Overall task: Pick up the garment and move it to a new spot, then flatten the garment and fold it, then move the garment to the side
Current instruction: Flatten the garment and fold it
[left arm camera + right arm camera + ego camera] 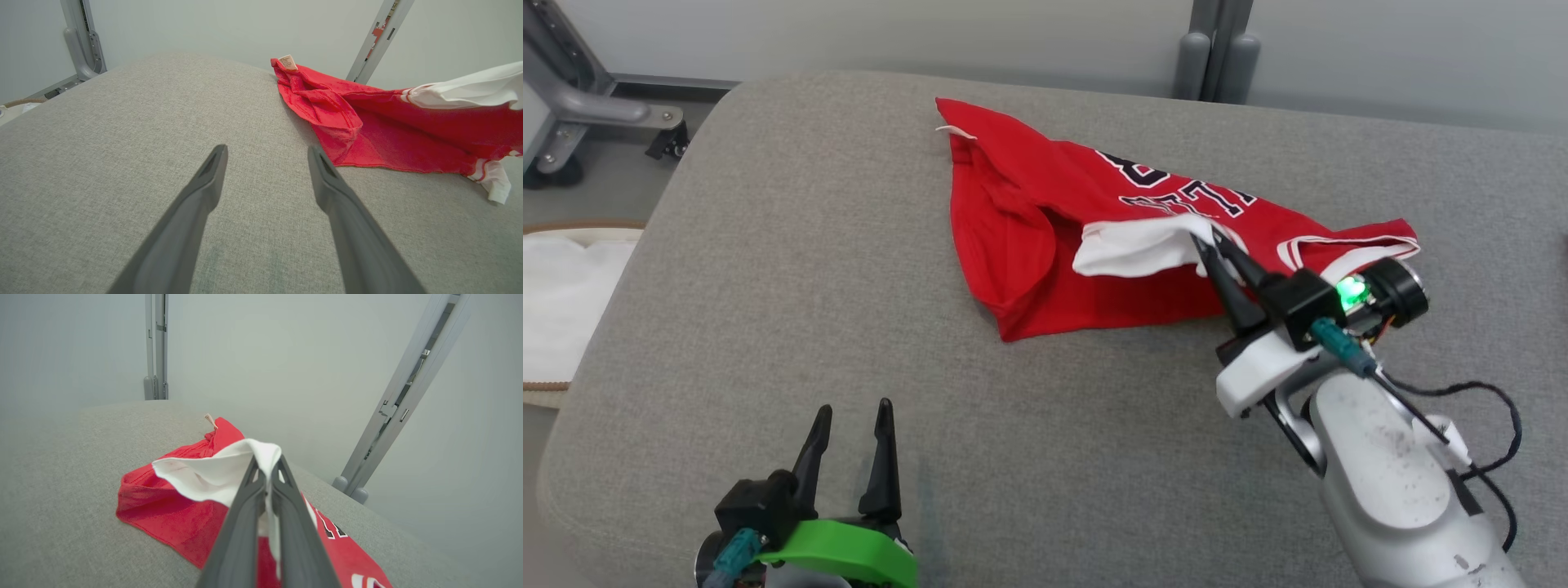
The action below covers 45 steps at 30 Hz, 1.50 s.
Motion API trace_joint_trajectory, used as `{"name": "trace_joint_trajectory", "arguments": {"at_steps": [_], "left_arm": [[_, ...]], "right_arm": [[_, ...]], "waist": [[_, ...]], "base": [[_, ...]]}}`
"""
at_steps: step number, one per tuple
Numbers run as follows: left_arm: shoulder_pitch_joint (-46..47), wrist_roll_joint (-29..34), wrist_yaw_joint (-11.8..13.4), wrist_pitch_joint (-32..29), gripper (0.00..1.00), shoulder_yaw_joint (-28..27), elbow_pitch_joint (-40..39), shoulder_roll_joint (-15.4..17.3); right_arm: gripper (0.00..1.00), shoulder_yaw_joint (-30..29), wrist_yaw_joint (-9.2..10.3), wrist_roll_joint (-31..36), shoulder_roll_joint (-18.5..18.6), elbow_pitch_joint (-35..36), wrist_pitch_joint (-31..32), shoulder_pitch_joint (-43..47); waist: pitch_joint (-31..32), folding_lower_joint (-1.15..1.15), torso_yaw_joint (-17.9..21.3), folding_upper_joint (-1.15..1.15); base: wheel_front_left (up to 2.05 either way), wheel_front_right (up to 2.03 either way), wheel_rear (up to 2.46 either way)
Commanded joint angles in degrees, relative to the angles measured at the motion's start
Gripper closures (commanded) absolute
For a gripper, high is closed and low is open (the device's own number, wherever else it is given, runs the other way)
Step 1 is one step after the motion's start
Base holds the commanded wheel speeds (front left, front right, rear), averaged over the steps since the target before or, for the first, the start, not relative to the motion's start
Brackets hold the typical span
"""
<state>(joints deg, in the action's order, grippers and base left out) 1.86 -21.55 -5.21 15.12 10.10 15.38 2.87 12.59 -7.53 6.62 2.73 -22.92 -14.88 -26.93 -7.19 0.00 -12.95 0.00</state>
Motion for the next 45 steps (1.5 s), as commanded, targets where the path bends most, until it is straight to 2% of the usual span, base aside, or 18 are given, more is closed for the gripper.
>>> {"name": "trace_joint_trajectory", "arguments": {"at_steps": [1,7,12,25,30,36,41,43,44,45], "left_arm": [[-0.29,0.08,-0.09,0.02,0.0,0.17,-0.14,0.06],[0.05,-0.56,0.06,0.02,0.0,1.36,-0.66,0.09],[-0.66,-0.65,0.44,0.02,0.0,1.35,-0.84,0.08],[0.14,-1.38,0.7,0.02,0.0,1.66,-1.74,0.08],[2.42,-2.14,0.54,0.02,0.0,3.6,-2.24,0.07],[5.57,-3.94,0.38,0.02,0.0,6.81,-3.32,0.06],[7.84,-5.43,0.59,0.01,0.0,9.17,-5.01,0.06],[8.33,-5.95,0.76,0.02,0.0,9.65,-5.57,0.05],[8.67,-6.32,0.83,0.02,0.0,9.74,-6.06,0.06],[8.91,-6.52,0.91,0.02,0.0,9.82,-6.44,0.06]], "right_arm": [[1.0,-0.78,0.09,0.21,0.27,1.08,0.61,-2.14],[1.0,-4.19,0.09,2.76,0.63,4.12,3.14,-10.2],[1.0,-4.36,0.09,3.44,0.93,7.25,5.14,-15.18],[1.0,0.22,0.09,0.14,0.45,12.85,14.76,-19.37],[1.0,-4.6,0.09,2.84,2.18,3.86,16.59,-24.36],[1.0,-12.51,0.09,9.14,8.62,-10.29,15.34,-32.49],[1.0,-17.62,0.09,15.73,13.92,-18.44,13.82,-37.81],[1.0,-18.81,0.09,17.19,14.69,-20.54,12.9,-38.88],[0.87,-19.47,0.09,18.0,15.04,-21.73,12.22,-39.62],[0.58,-20.02,0.09,18.82,15.35,-22.59,11.8,-40.11]], "waist": [[0.27,0.0,0.34,0.0],[-0.5,0.0,-0.97,0.0],[-0.29,0.0,-1.69,0.0],[-1.53,0.0,-1.9,0.0],[-4.36,0.0,-4.1,0.0],[-8.99,0.0,-8.98,0.0],[-12.39,0.0,-12.45,0.0],[-13.29,0.0,-13.13,0.0],[-13.8,0.0,-13.37,0.0],[-14.16,0.0,-13.45,0.0]], "base": [[0.0,0.0,0.0],[0.0,0.0,0.0],[0.0,0.0,0.0],[0.0,0.0,0.0],[0.0,0.0,0.0],[0.0,0.0,0.0],[0.0,0.0,0.0],[0.0,0.0,0.0],[0.0,0.0,0.0],[0.0,0.0,0.0]]}}
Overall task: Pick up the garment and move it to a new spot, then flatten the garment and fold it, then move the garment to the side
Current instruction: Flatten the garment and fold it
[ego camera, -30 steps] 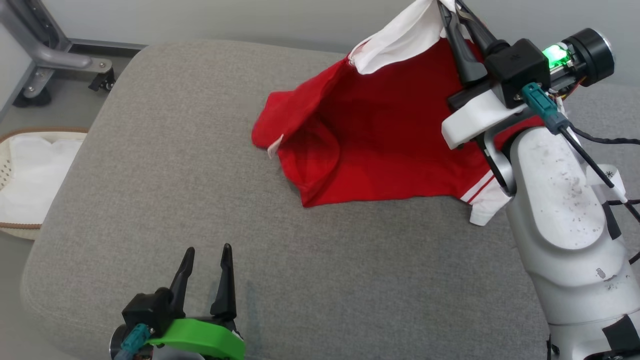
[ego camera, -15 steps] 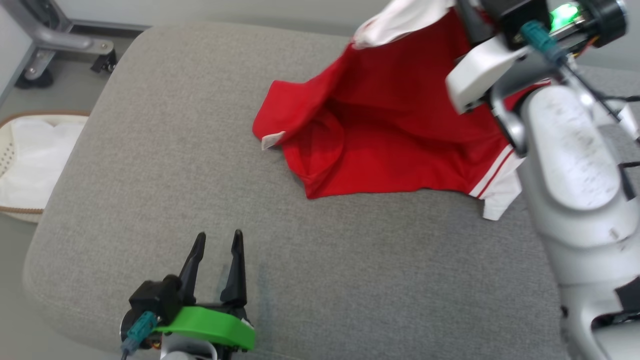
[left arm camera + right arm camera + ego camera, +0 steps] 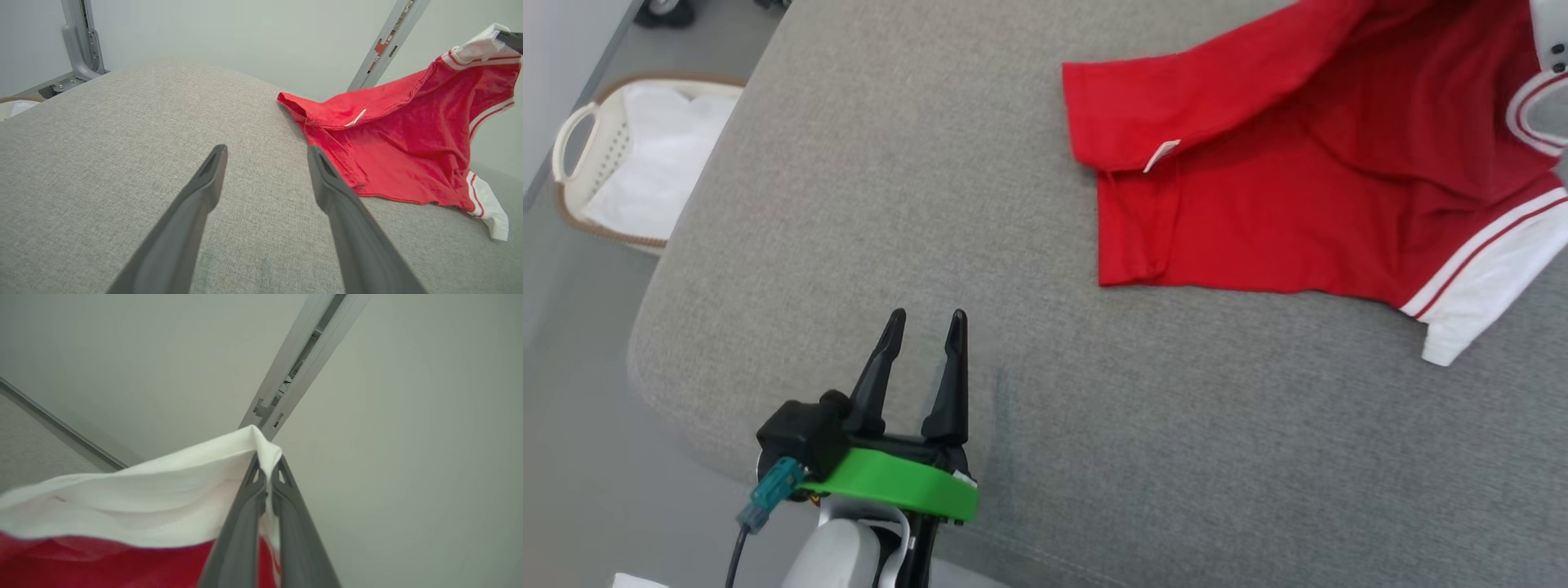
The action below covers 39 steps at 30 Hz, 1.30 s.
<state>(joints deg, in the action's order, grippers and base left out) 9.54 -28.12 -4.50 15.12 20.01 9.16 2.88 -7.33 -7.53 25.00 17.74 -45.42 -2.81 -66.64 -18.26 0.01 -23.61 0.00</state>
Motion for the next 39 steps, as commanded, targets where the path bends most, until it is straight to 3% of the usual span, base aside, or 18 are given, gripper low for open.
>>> {"name": "trace_joint_trajectory", "arguments": {"at_steps": [1,11,25,32,39], "left_arm": [[1.48,-0.01,0.37,0.02,0.0,-0.01,-0.69,0.04],[1.99,2.17,0.81,0.02,0.0,-1.15,-1.24,0.06],[-0.68,6.02,-0.03,0.02,0.0,-4.84,0.61,0.09],[-0.7,6.6,-0.6,0.02,0.0,-5.06,1.03,0.09],[0.7,7.0,-1.05,0.02,0.0,-4.72,1.56,0.09]], "right_arm": [[0.0,-0.58,0.09,1.18,0.57,-1.19,-0.82,-0.96],[0.0,-3.06,0.09,4.06,-0.98,-8.03,-7.64,-1.73],[0.0,-4.78,0.09,-4.82,-4.95,-9.78,-12.35,13.67],[0.0,-3.42,0.09,-9.26,-5.78,-9.11,-12.4,21.3],[0.0,-3.06,0.09,-10.59,-6.93,-11.37,-12.13,22.85]], "waist": [[-3.47,-0.01,-2.79,0.0],[-3.33,-0.01,2.18,0.0],[2.13,-0.01,11.84,0.0],[1.21,-0.01,12.96,0.0],[-0.47,-0.01,11.63,0.0]], "base": [[0.0,0.0,0.0],[0.0,0.0,0.0],[0.0,0.0,0.0],[0.0,0.0,0.0],[0.0,0.0,0.0]]}}
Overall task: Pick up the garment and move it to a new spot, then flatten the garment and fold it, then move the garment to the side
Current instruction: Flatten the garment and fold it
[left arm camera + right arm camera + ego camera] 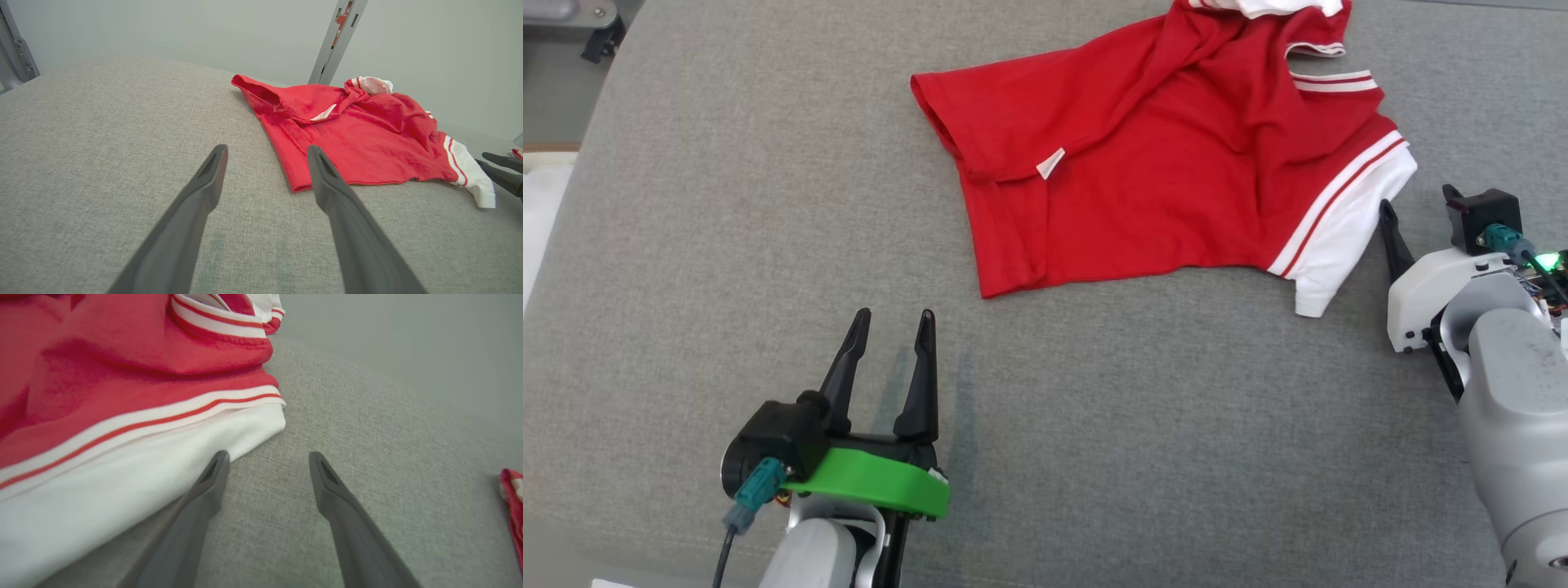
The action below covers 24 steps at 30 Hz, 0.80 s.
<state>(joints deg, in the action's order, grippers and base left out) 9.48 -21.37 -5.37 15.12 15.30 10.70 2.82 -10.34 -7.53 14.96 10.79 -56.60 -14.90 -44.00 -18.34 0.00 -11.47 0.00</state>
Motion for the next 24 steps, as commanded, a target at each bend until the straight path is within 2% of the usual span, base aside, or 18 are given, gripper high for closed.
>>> {"name": "trace_joint_trajectory", "arguments": {"at_steps": [1,12,13,14,16,17,24], "left_arm": [[0.9,0.24,-0.22,0.02,0.0,0.02,0.03,0.15],[1.05,0.05,-0.29,0.02,0.0,0.58,0.39,0.15],[1.01,0.09,-0.24,0.02,0.0,0.63,0.44,0.15],[0.97,0.11,-0.22,0.02,0.0,0.68,0.48,0.15],[0.75,0.16,-0.18,0.02,0.0,0.74,0.58,0.15],[0.49,0.22,-0.12,0.02,0.0,0.69,0.64,0.15],[-0.65,0.88,-0.26,0.02,0.0,0.57,1.22,0.15]], "right_arm": [[0.0,-0.19,0.09,-0.66,-0.15,-0.41,-0.04,-0.13],[0.0,-2.64,0.05,-4.9,-3.04,-6.84,1.65,-4.03],[0.04,-2.98,0.05,-5.45,-3.25,-7.75,1.87,-4.32],[0.53,-3.14,0.05,-5.92,-3.41,-8.38,1.93,-4.58],[0.8,-3.21,0.04,-6.94,-4.01,-9.55,1.73,-5.11],[1.0,-3.02,0.04,-7.46,-4.34,-10.04,1.49,-5.26],[1.0,-1.25,0.06,-10.34,-4.86,-8.1,-0.14,-5.61]], "waist": [[-0.51,0.0,-0.74,0.0],[-0.57,0.0,-2.55,0.0],[-0.46,0.0,-2.62,0.0],[-0.36,0.0,-2.67,0.0],[-0.01,0.0,-2.68,0.0],[0.23,0.0,-2.55,0.0],[2.17,0.0,-0.63,0.0]], "base": [[0.0,0.0,0.0],[0.0,0.0,0.0],[0.0,0.0,0.0],[0.0,0.0,0.0],[0.0,0.0,0.0],[0.0,0.0,0.0],[0.0,0.0,0.0]]}}
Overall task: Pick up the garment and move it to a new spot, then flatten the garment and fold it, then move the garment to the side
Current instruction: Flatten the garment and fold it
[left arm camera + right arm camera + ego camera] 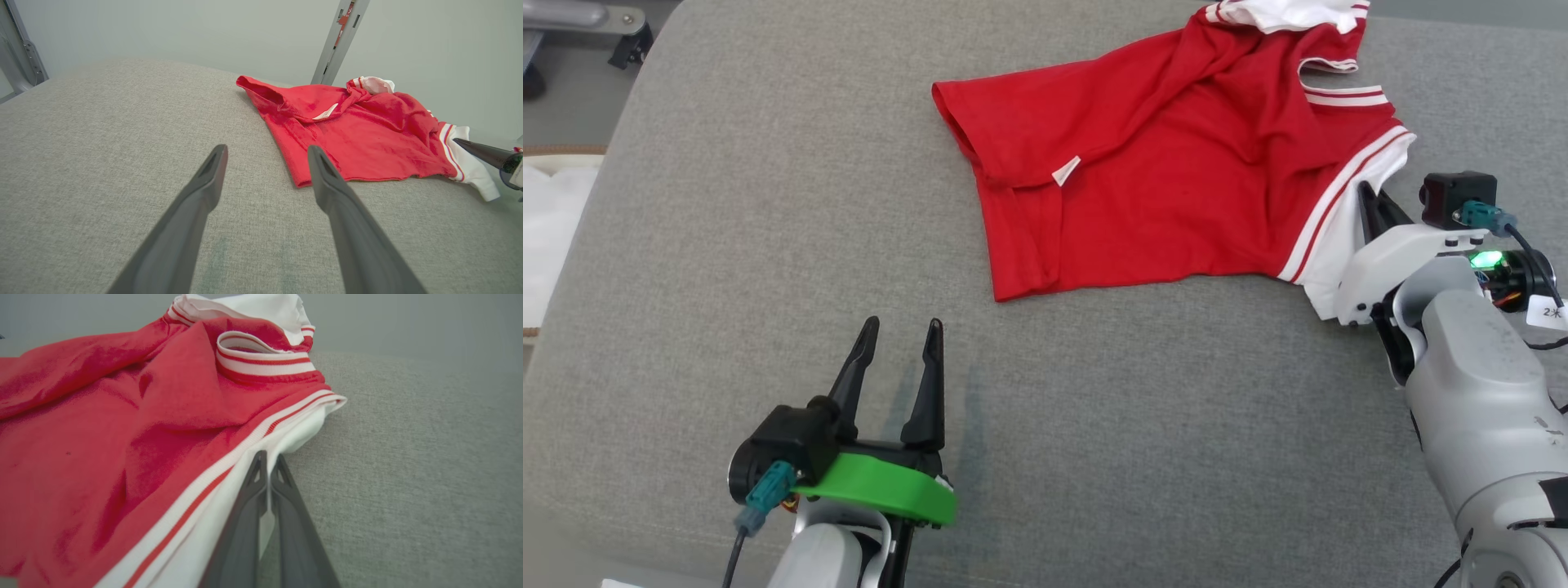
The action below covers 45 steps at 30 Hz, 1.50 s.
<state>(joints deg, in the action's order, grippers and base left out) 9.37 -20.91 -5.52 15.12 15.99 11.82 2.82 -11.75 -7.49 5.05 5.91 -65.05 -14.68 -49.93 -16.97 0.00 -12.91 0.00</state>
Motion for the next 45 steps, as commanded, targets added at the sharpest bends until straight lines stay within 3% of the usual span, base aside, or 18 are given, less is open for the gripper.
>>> {"name": "trace_joint_trajectory", "arguments": {"at_steps": [1,14,26,31,39,40,41,42,43,45], "left_arm": [[-0.74,0.52,-0.15,0.02,0.0,-0.13,0.12,0.15],[-3.68,1.62,-0.39,0.02,0.0,-0.82,0.87,0.16],[-4.08,1.7,-0.5,0.02,0.0,-1.2,0.08,0.16],[-2.63,1.39,-0.72,0.02,0.0,-0.5,0.11,0.17],[-1.26,0.82,-0.76,0.02,0.0,-0.49,0.38,0.16],[-1.18,0.76,-0.77,0.02,0.0,-0.49,0.44,0.16],[-1.12,0.71,-0.76,0.02,0.0,-0.5,0.49,0.16],[-1.05,0.68,-0.69,0.02,0.0,-0.51,0.51,0.16],[-1.02,0.65,-0.62,0.02,0.0,-0.57,0.53,0.16],[-1.08,0.63,-0.44,0.02,0.0,-0.8,0.51,0.16]], "right_arm": [[1.0,0.57,0.01,-1.05,-0.17,1.32,-0.47,0.62],[1.0,5.22,0.04,-7.37,0.56,27.58,0.14,15.91],[1.0,-1.42,0.04,-6.99,-1.63,57.85,16.56,38.15],[1.0,-1.4,0.04,-6.44,-2.49,57.21,20.1,37.27],[1.0,-0.16,0.04,-1.66,-2.82,43.38,19.01,28.31],[0.87,0.32,0.04,-0.76,-2.83,41.2,18.63,27.15],[0.6,0.82,0.04,-0.19,-2.89,39.59,18.13,26.39],[0.13,1.36,0.04,-0.26,-2.91,37.98,17.27,25.32],[0.0,1.82,0.04,-0.41,-2.93,36.78,16.54,24.58],[0.0,3.76,0.04,-1.35,-2.94,34.43,15.09,23.78]], "waist": [[1.22,0.0,1.28,0.0],[6.89,0.0,7.51,0.0],[6.8,0.0,9.05,0.0],[4.97,0.0,7.5,0.0],[3.27,0.0,4.71,0.0],[3.23,0.0,4.54,0.0],[3.21,0.0,4.42,0.0],[3.2,0.0,4.32,0.0],[3.22,0.0,4.31,0.0],[3.34,0.0,4.48,0.0]], "base": [[0.0,0.0,0.0],[0.0,0.0,0.0],[0.0,0.0,0.0],[0.0,0.0,0.0],[0.0,0.0,0.0],[0.0,0.0,0.0],[0.0,0.0,0.0],[0.0,0.0,0.0],[0.0,0.0,0.0],[0.0,0.0,0.0]]}}
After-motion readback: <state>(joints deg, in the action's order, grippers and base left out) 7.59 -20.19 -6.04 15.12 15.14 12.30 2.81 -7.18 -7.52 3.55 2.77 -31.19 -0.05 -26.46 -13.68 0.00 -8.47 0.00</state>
